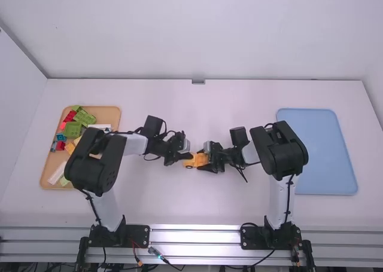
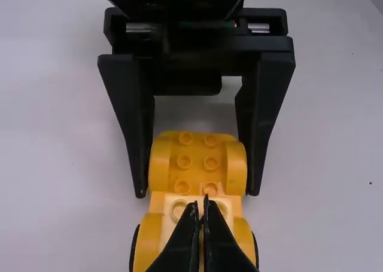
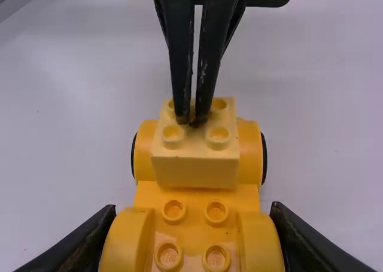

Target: Assemble lego blocks to make yellow taxi

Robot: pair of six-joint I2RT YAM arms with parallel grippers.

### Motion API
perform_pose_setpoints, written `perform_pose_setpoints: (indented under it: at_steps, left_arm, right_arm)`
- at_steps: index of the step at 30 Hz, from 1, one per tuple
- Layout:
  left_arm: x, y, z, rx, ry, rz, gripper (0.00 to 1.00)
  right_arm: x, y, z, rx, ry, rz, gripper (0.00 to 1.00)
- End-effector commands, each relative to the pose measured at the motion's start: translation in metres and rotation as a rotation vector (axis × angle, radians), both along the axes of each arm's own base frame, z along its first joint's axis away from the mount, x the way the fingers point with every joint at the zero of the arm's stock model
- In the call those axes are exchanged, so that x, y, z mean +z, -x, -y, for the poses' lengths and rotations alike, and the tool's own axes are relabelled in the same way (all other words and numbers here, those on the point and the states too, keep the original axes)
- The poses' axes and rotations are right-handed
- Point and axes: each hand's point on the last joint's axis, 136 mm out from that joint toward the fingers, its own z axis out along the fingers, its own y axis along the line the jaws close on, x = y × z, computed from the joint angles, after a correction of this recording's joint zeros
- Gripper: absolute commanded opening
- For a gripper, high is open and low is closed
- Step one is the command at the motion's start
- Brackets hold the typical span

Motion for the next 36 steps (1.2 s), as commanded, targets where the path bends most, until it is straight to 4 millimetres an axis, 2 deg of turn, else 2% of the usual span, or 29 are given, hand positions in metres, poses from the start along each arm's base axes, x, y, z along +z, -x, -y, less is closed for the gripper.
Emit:
perform_pose_setpoints:
  at_steps: [1, 4, 8, 14, 20, 25, 30, 36]
  left_arm:
    - [-0.027, 0.012, -0.004, 0.007, -0.064, -0.073, 0.02]
    - [-0.034, 0.016, -0.002, -0.002, -0.092, -0.083, 0.02]
    - [-0.054, 0.022, 0.0, 0.0, -0.216, -0.084, 0.02]
    - [-0.063, 0.023, 0.002, 0.011, -0.293, -0.074, 0.02]
    - [-0.084, 0.015, -0.025, 0.123, -0.466, -0.104, 0.02]
    - [-0.089, 0.017, -0.033, 0.145, -0.516, -0.119, 0.02]
    - [-0.082, 0.014, -0.027, 0.137, -0.462, -0.124, 0.02]
    - [-0.043, -0.002, -0.008, 0.109, -0.286, -0.107, 0.02]
  right_arm:
    - [-0.015, 0.005, 0.004, -0.027, 0.048, -0.054, 0.54]
    - [-0.015, 0.005, 0.004, -0.027, 0.048, -0.054, 0.54]
    - [-0.015, 0.005, 0.004, -0.028, 0.049, -0.054, 0.54]
    - [-0.015, 0.005, 0.004, -0.027, 0.047, -0.053, 0.54]
    - [-0.015, 0.005, 0.004, -0.027, 0.048, -0.054, 0.54]
    - [-0.015, 0.004, 0.005, -0.03, 0.048, -0.054, 0.54]
    - [-0.015, 0.004, 0.005, -0.03, 0.05, -0.053, 0.54]
    - [-0.015, 0.004, 0.005, -0.031, 0.05, -0.053, 0.54]
